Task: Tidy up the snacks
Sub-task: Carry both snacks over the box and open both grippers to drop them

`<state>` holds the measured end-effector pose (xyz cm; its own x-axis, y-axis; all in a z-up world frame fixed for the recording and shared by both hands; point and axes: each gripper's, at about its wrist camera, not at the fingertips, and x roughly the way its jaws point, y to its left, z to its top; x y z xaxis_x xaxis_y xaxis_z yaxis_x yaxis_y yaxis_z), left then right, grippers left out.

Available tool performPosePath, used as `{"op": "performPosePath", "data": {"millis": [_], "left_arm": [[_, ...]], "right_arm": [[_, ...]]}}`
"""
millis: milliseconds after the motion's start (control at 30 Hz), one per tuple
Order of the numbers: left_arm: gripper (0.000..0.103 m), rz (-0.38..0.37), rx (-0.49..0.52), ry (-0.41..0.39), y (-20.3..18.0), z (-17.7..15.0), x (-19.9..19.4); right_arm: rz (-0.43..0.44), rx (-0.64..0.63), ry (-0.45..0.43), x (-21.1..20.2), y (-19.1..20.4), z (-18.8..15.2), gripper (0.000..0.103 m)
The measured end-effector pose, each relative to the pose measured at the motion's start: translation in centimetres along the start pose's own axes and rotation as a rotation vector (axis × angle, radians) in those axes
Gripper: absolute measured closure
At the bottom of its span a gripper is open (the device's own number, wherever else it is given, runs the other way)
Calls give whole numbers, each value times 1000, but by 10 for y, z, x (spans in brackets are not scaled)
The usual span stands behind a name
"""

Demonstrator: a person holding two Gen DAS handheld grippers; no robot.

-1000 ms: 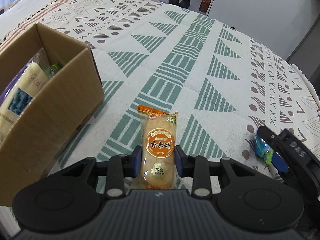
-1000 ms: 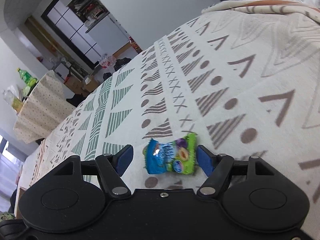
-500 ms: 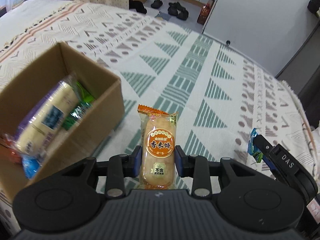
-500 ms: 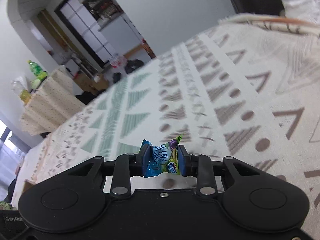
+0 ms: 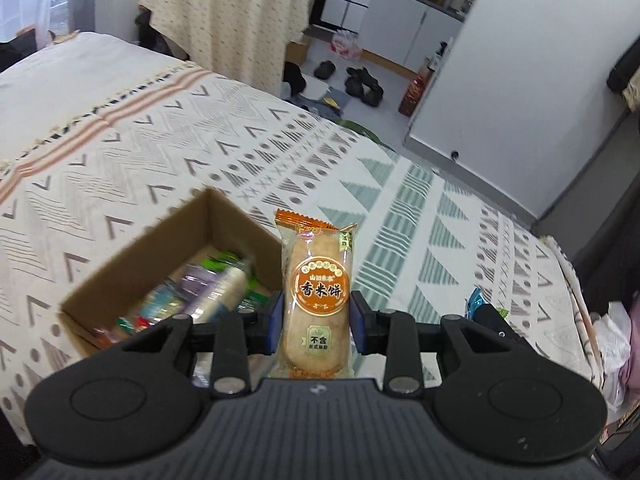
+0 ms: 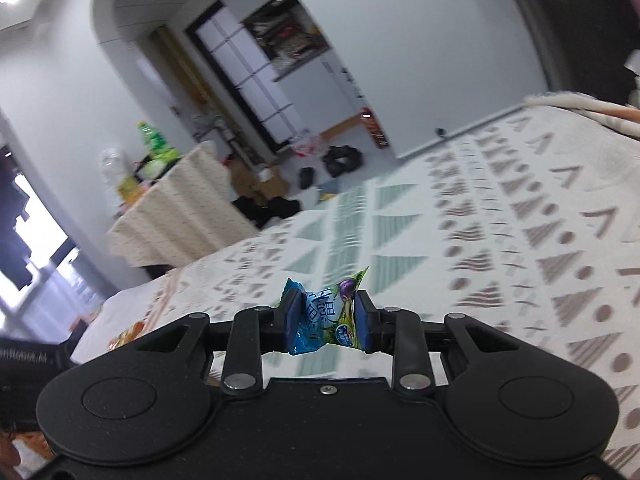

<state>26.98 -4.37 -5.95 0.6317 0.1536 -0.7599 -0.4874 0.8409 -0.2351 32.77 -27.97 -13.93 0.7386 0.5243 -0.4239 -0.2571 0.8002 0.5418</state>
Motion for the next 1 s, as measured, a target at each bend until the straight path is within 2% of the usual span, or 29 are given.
{"op": "performPosePath", "data": {"millis": [267, 500, 733, 1000], "left_arm": [[70, 21, -57, -42, 45, 20, -22], [70, 17, -88, -49, 75, 32, -31], [70, 14, -126, -32, 102, 39, -30], [70, 8, -119, 3, 117, 46, -22]], "right_arm": [[85, -58, 13, 3, 49, -9, 75], [135, -103, 42, 5, 85, -21, 75], [174, -138, 69, 7, 112, -26, 75], [195, -165, 157, 23, 133, -42, 74]]}}
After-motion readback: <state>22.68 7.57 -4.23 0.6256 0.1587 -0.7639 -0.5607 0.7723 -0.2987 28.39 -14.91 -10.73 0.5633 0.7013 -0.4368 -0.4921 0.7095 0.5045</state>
